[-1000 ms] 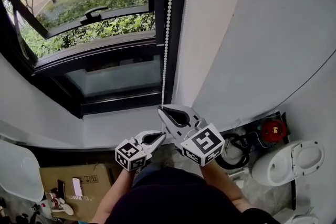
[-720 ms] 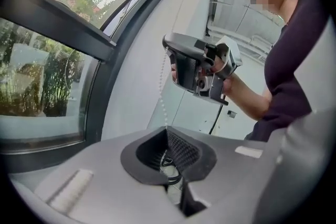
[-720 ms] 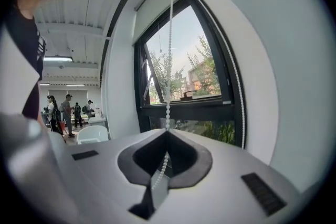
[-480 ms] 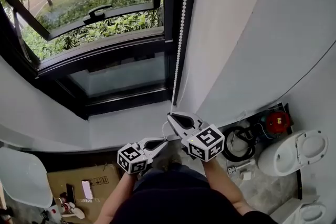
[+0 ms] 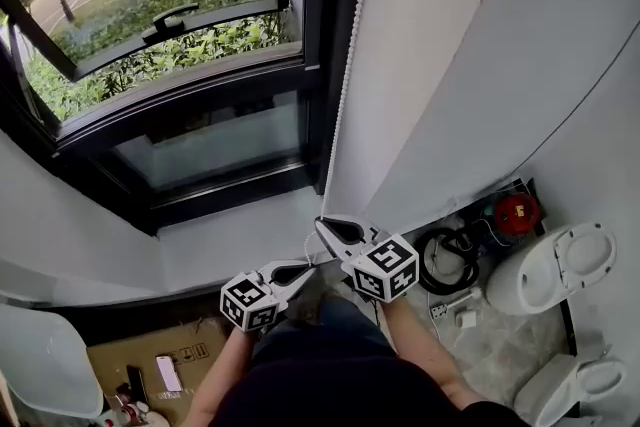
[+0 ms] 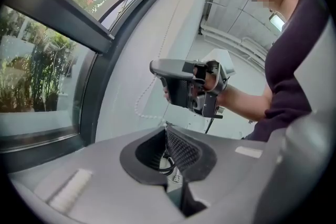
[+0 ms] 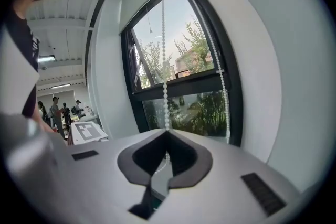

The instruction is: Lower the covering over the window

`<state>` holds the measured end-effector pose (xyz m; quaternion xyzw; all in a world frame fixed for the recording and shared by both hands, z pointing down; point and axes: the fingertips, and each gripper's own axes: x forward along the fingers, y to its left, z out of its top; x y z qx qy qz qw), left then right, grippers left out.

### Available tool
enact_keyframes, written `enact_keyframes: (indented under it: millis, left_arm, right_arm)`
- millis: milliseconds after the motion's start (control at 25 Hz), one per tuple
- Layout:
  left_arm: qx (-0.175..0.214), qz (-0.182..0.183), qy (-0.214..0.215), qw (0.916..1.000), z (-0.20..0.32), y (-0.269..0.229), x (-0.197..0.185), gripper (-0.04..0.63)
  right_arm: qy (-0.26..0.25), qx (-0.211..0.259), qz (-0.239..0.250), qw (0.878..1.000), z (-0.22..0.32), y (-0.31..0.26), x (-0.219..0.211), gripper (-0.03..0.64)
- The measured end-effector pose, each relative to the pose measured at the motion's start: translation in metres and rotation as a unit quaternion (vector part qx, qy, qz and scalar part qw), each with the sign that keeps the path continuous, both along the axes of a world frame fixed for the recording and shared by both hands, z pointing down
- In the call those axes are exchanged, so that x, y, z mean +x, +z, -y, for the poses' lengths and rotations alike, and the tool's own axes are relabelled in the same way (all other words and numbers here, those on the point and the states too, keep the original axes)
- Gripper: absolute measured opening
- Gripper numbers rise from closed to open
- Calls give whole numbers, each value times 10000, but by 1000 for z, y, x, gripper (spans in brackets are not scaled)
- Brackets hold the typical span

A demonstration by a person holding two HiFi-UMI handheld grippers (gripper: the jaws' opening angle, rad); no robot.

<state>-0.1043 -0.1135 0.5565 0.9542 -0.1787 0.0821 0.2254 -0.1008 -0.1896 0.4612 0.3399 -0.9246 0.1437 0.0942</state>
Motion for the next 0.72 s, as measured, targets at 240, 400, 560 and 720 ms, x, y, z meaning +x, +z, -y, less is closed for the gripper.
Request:
enact_keyframes:
  millis: [240, 400, 560, 720]
  left_arm:
    - [205, 98, 19, 9997, 0, -3, -13, 14]
    - [379, -13, -190, 9991, 6, -14, -28, 93]
    - [609, -340, -470, 9965, 20, -48, -38, 148]
    - [741, -269, -571, 9953, 32, -61, -47, 198]
  right_arm:
    - [33, 54, 73, 10000, -1, -4, -3, 12]
    - [-74, 78, -21, 9999, -3, -2, -10, 12]
    - [-101, 84, -26, 9999, -5, -3, -12, 12]
    - [-9, 65, -6, 10000, -6, -1, -6, 12]
